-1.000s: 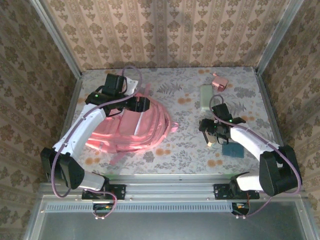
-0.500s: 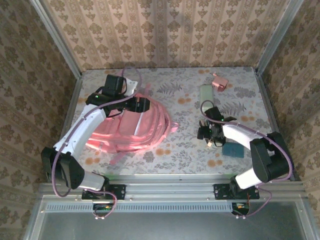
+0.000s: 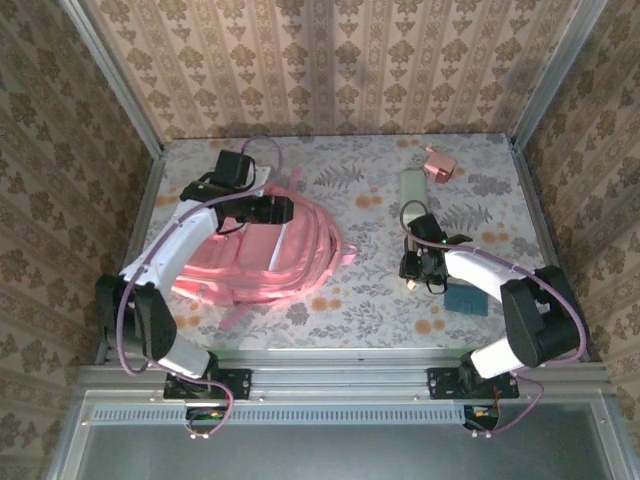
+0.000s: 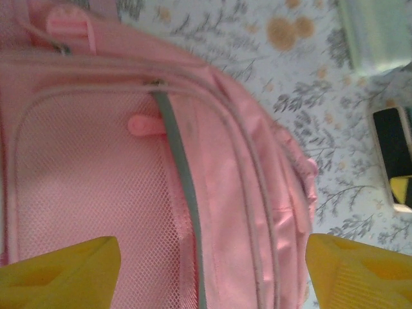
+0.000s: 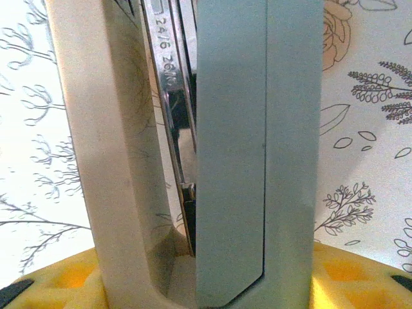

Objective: Pack the student bag

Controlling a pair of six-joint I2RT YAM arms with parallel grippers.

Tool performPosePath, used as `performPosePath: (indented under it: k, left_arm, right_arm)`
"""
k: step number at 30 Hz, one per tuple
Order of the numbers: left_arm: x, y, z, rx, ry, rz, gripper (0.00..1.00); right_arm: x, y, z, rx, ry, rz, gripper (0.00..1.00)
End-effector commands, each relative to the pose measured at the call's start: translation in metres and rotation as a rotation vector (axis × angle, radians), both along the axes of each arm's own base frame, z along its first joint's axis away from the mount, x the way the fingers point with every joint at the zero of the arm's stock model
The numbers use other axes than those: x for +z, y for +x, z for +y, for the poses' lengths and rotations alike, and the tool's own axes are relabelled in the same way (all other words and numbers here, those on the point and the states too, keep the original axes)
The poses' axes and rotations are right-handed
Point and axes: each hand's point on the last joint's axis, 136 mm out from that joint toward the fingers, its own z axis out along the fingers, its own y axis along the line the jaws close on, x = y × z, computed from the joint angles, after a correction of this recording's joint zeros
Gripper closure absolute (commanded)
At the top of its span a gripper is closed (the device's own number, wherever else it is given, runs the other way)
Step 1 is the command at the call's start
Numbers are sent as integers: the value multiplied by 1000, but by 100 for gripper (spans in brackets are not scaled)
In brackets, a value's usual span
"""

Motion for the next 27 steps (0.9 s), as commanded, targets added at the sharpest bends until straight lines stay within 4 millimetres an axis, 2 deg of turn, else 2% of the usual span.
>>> performPosePath:
  k: [1, 3, 8, 11, 15, 19, 24, 27]
  left_arm:
    - [-22, -6, 1, 27, 13, 111, 23]
    - [-31, -6, -1, 33, 12, 144, 23]
    - [-49, -7, -5, 37, 6, 206, 24]
    - [-57, -9, -13, 24, -29, 244, 30]
    - [-62, -13, -28, -1, -104, 279, 45]
    - [-72, -15, -31, -13, -111, 306, 62]
    - [-82, -19, -35, -35, -106, 335, 76]
    - [-78, -20, -38, -56, -93, 322, 95]
  right_arm:
    - [19, 5, 8, 3, 54, -65, 49]
    - [33, 7, 11, 7, 82, -110, 49]
    - [49, 8, 21, 22, 145, -153, 48]
    - [56, 8, 24, 33, 167, -174, 48]
    - [58, 9, 28, 48, 185, -180, 48]
    - [55, 10, 33, 55, 208, -174, 48]
    - [54, 12, 36, 58, 222, -173, 48]
    - [53, 13, 36, 59, 225, -176, 49]
